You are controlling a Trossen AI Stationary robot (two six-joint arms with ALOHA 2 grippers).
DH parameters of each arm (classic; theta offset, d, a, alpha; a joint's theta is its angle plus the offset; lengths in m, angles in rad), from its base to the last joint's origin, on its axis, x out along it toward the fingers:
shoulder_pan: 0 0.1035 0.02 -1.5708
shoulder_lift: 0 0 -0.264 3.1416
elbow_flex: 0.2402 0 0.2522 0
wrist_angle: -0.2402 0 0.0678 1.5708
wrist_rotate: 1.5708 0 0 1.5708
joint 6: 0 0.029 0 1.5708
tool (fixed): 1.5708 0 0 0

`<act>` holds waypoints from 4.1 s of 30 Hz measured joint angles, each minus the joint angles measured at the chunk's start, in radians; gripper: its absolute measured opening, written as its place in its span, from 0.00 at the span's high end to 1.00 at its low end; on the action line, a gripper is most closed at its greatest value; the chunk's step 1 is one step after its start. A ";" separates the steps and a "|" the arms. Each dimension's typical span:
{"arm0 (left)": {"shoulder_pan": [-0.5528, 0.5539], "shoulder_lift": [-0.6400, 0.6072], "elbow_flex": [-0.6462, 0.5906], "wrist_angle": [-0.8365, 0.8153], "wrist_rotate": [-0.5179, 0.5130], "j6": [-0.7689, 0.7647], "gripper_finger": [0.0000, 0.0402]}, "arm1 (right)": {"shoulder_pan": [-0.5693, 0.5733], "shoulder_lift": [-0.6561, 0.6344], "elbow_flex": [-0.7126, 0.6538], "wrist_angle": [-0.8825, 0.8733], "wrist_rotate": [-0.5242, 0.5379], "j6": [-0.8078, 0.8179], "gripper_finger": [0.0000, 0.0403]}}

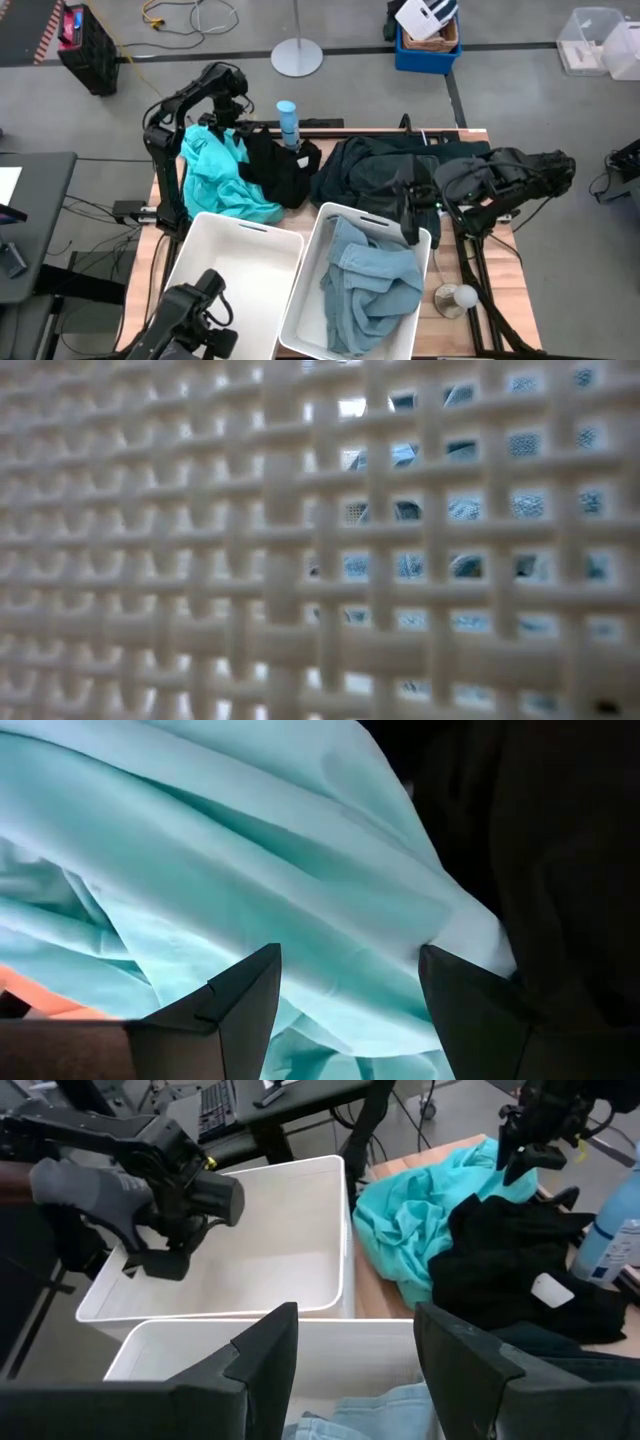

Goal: Sort clothes
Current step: Put the light blue shorts into the right white bin

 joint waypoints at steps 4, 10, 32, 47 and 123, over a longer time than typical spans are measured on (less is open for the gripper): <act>0.003 0.016 0.000 0.000 0.019 0.003 0.42 | -0.019 0.000 0.000 -0.001 0.000 -0.004 0.46; 0.004 0.017 0.001 0.000 0.074 0.027 0.42 | -0.032 0.000 0.000 -0.012 0.000 -0.020 0.46; 0.019 0.088 0.029 0.000 0.176 -0.023 0.49 | -0.032 0.000 0.000 -0.014 0.000 -0.038 0.46; 0.009 0.122 0.011 0.000 0.156 -0.014 0.66 | -0.021 0.000 0.000 -0.017 0.000 -0.033 0.46; -0.479 -0.874 0.124 0.996 0.513 -0.393 1.00 | -0.084 -0.003 0.011 0.087 0.000 -0.158 0.46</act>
